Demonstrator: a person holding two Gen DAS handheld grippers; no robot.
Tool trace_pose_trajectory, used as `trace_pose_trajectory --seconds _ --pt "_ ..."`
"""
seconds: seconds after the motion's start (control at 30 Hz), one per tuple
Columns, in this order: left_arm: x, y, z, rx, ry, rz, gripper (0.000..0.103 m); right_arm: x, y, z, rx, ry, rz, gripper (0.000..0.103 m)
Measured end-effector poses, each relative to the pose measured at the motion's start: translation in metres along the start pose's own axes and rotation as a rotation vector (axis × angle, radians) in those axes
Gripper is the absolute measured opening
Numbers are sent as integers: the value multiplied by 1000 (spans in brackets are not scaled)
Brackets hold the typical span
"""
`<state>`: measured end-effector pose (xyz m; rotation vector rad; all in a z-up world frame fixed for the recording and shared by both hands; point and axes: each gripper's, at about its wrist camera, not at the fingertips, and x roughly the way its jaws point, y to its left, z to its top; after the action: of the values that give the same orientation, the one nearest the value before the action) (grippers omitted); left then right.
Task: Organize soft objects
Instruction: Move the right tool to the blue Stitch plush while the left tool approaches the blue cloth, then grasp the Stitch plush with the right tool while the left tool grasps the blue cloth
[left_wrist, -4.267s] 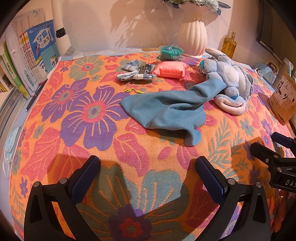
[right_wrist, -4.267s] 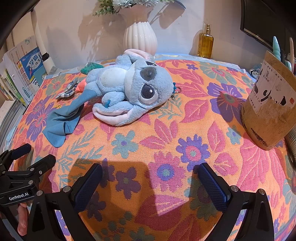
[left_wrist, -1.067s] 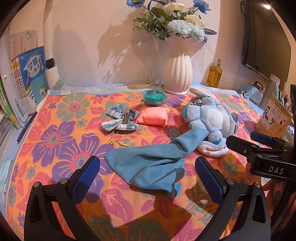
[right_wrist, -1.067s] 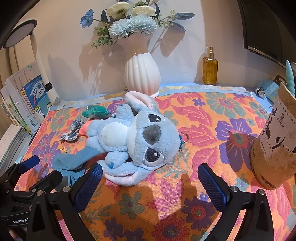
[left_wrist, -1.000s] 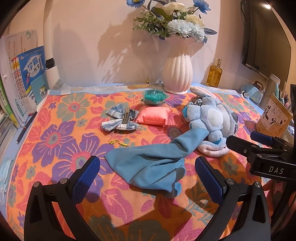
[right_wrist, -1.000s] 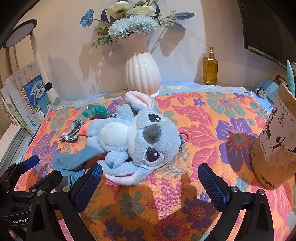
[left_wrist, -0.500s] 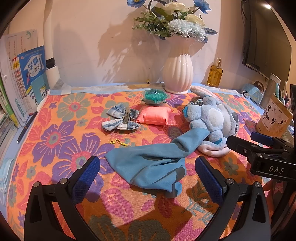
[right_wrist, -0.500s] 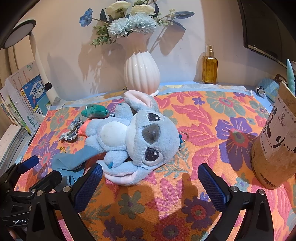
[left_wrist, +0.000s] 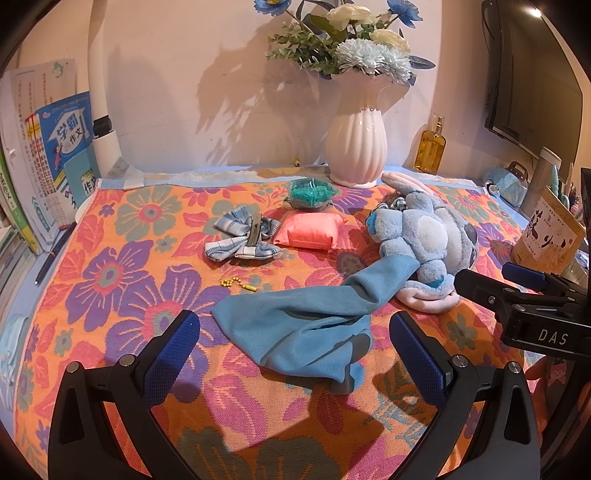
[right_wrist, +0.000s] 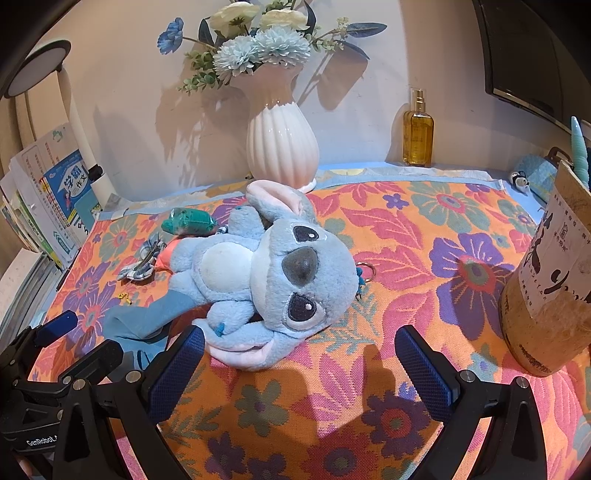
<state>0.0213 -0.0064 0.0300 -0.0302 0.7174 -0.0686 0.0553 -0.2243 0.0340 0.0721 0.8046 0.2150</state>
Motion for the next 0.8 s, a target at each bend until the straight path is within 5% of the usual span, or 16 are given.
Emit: trace_pose_trajectory --seconds 0.17,0.37,0.53,0.6,0.63,0.7,0.73,0.8 --pt "-1 11 0 -45 1 5 102 -12 -15 3 68 -60 31 103" --pt "11 9 1 -49 85 -74 102 21 -19 25 70 95 141 103" --pt "25 11 1 -70 168 -95 102 41 -20 33 95 115 185 103" --pt "25 14 0 -83 166 -103 100 42 -20 32 93 117 216 93" --pt "25 15 0 -85 162 -104 96 38 -19 31 83 99 218 87" --pt "26 11 -2 -59 167 -105 60 29 -17 30 65 63 208 67" --pt "26 8 -1 -41 159 -79 53 26 -15 29 52 48 205 62" --pt "25 0 -3 -1 157 -79 23 16 -8 24 28 28 194 62"
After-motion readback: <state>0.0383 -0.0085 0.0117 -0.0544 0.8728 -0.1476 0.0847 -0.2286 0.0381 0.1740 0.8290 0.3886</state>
